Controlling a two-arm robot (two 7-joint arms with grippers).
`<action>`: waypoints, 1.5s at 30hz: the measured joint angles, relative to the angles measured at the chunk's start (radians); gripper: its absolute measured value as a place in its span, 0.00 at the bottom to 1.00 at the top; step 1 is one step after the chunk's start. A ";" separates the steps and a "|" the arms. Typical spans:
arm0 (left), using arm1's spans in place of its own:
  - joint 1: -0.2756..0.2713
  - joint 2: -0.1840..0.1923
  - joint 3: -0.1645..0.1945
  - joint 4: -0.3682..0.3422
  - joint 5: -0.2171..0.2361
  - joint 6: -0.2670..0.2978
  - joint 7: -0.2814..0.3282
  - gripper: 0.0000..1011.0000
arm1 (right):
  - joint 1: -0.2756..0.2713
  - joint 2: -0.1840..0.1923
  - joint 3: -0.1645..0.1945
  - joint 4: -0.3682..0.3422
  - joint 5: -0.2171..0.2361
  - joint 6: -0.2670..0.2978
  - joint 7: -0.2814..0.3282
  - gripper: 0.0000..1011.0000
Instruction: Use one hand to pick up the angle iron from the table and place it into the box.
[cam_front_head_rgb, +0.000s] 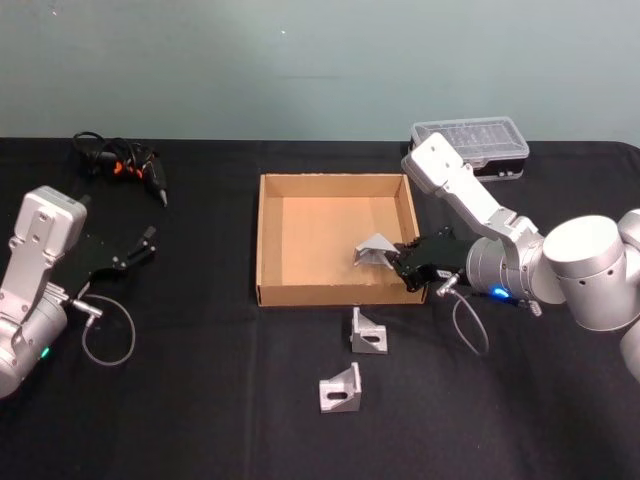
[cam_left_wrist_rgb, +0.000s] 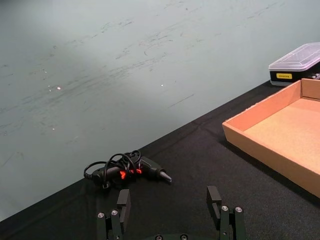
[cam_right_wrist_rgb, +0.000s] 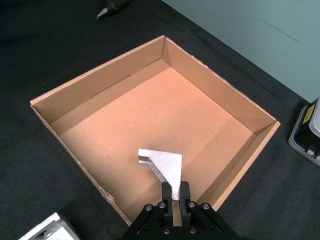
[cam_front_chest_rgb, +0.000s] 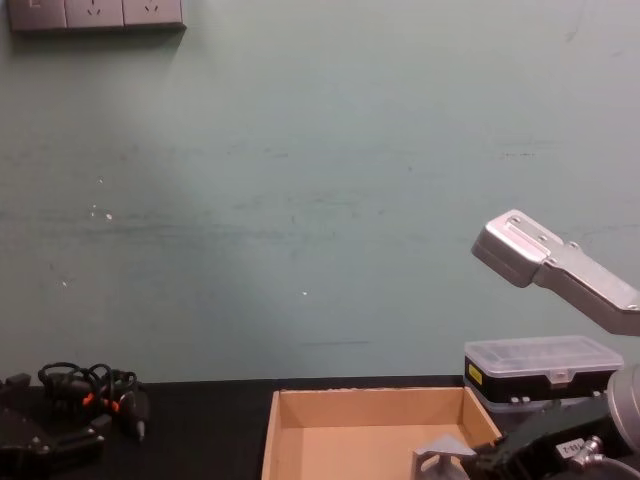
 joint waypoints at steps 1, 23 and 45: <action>0.000 0.000 0.000 0.000 0.000 0.000 0.000 0.99 | -0.001 -0.001 0.002 0.000 -0.001 -0.001 0.000 0.09; 0.000 0.000 0.000 0.000 0.000 0.000 0.000 0.99 | -0.076 -0.002 0.107 -0.112 -0.011 -0.033 -0.022 0.74; 0.000 0.000 0.000 0.000 0.000 0.000 0.000 0.99 | -0.327 0.137 0.229 -0.508 0.152 0.054 0.032 0.99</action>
